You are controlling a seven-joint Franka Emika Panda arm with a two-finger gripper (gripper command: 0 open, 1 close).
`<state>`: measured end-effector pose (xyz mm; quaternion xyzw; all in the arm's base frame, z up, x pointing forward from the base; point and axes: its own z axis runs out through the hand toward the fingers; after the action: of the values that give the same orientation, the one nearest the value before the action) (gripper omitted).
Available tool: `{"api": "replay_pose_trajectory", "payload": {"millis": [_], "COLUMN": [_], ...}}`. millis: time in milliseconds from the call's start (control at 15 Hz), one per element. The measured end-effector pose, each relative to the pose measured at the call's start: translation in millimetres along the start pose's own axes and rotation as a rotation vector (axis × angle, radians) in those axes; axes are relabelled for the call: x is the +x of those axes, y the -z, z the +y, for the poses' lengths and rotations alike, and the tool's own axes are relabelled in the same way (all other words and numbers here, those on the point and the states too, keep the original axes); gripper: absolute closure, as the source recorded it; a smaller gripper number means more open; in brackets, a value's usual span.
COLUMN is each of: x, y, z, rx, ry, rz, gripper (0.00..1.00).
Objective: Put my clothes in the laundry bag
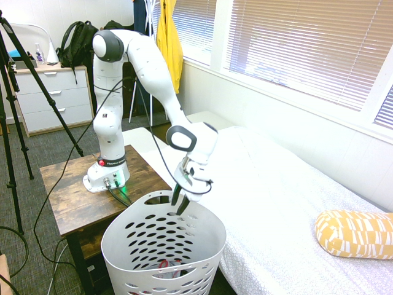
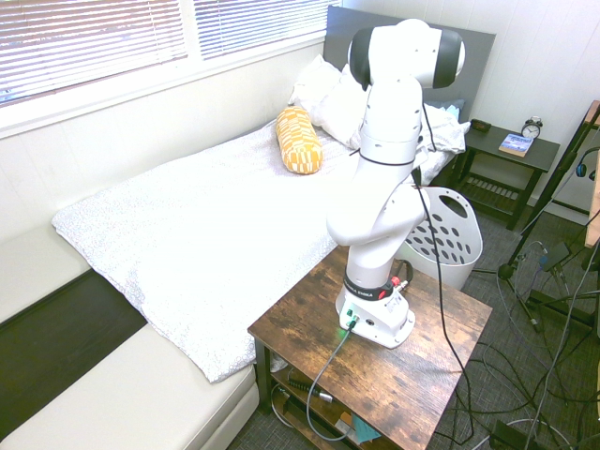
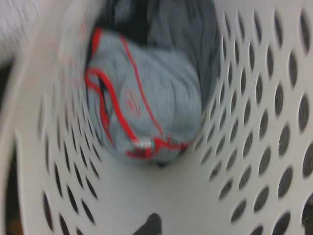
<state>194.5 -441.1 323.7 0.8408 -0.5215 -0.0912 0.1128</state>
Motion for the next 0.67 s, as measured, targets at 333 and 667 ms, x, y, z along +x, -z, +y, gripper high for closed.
{"api": "replay_pose_trajectory", "payload": {"millis": [333,667], "x": [-16,-99], "y": [101,142], "z": [-146,-308], "rx": [0.153,0.261], "ry": [0.014,0.090], "rz": [0.187,0.236], "gripper": [0.00,0.00]}}
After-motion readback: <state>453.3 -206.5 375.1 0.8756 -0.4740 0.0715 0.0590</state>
